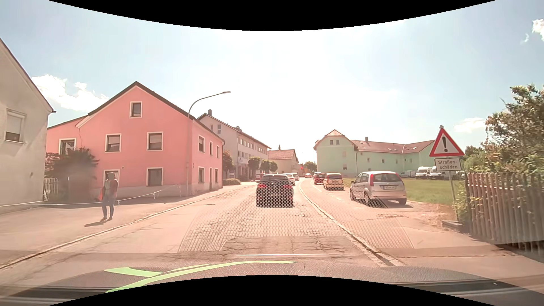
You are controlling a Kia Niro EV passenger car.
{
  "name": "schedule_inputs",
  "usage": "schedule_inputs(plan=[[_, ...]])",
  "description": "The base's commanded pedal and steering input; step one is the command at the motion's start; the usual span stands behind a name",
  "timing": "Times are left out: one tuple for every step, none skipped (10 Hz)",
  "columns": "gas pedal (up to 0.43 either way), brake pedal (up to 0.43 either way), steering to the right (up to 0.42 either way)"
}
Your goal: Follow the waypoints while adhering to traffic rules and regulations
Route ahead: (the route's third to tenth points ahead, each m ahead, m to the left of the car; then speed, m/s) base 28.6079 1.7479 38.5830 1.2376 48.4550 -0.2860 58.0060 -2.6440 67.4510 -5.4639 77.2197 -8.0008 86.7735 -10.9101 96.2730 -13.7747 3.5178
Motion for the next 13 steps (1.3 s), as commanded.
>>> schedule_inputs(plan=[[0.209, 0.000, 0.011], [0.209, 0.000, 0.011], [0.209, 0.000, 0.012], [0.209, 0.000, 0.012], [0.209, 0.000, 0.012], [0.209, 0.000, 0.013], [0.209, 0.000, 0.013], [0.209, 0.000, 0.012], [0.209, 0.000, 0.012], [0.209, 0.000, 0.013], [0.197, 0.000, 0.014], [0.189, 0.000, 0.015], [0.169, 0.000, 0.016]])
